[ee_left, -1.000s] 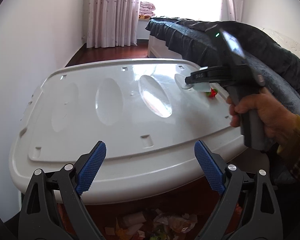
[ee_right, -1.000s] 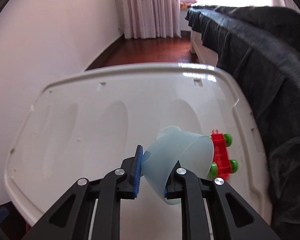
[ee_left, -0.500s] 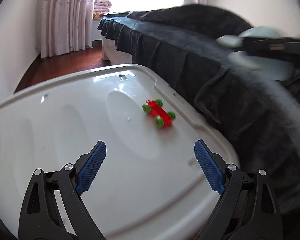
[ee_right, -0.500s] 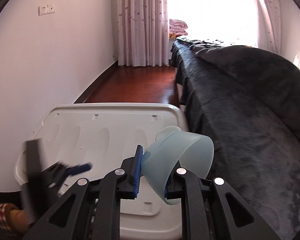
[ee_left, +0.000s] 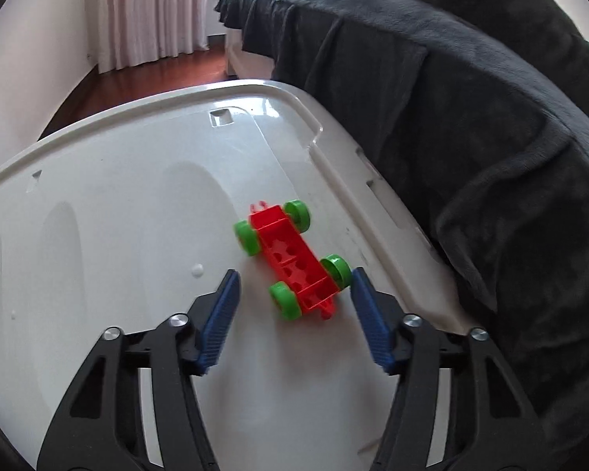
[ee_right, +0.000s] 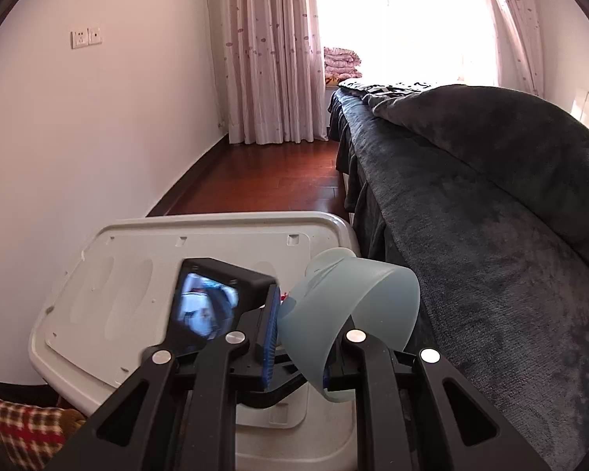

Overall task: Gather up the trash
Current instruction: 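Grasp the red toy car with the left gripper while the right holds the blue cup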

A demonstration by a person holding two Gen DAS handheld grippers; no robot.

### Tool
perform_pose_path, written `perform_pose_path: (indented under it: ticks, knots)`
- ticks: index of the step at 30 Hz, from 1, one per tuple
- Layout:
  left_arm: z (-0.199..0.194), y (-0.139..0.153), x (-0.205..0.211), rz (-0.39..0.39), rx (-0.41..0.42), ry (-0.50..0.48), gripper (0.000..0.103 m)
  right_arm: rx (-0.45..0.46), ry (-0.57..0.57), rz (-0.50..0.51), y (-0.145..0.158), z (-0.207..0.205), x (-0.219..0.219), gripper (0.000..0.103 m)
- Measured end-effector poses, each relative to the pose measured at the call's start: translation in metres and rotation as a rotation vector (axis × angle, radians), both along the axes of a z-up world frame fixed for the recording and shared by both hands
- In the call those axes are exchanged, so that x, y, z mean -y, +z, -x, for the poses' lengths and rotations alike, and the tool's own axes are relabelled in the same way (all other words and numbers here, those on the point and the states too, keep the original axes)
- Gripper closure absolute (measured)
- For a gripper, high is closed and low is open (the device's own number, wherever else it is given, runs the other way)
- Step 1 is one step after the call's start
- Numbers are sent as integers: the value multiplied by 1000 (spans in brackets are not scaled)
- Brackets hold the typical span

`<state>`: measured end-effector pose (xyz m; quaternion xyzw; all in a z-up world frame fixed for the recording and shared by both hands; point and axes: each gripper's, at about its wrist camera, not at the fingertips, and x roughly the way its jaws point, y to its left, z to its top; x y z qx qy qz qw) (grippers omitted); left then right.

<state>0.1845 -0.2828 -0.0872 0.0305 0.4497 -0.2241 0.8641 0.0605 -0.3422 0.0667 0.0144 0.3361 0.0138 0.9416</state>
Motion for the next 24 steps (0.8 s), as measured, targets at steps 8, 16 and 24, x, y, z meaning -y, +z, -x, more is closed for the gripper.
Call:
perform_pose_path:
  ticks: [8, 16, 24]
  knots:
    - [-6, 0, -11, -36, -2, 38, 64, -3, -1, -1, -1, 1, -3, 87]
    - [-1, 17, -56, -21, 14, 80, 64, -13, -5, -3, -4, -2, -3, 87]
    - [32, 37, -123, -25, 52, 141, 64, -29, 22, -8, -8, -2, -19, 87]
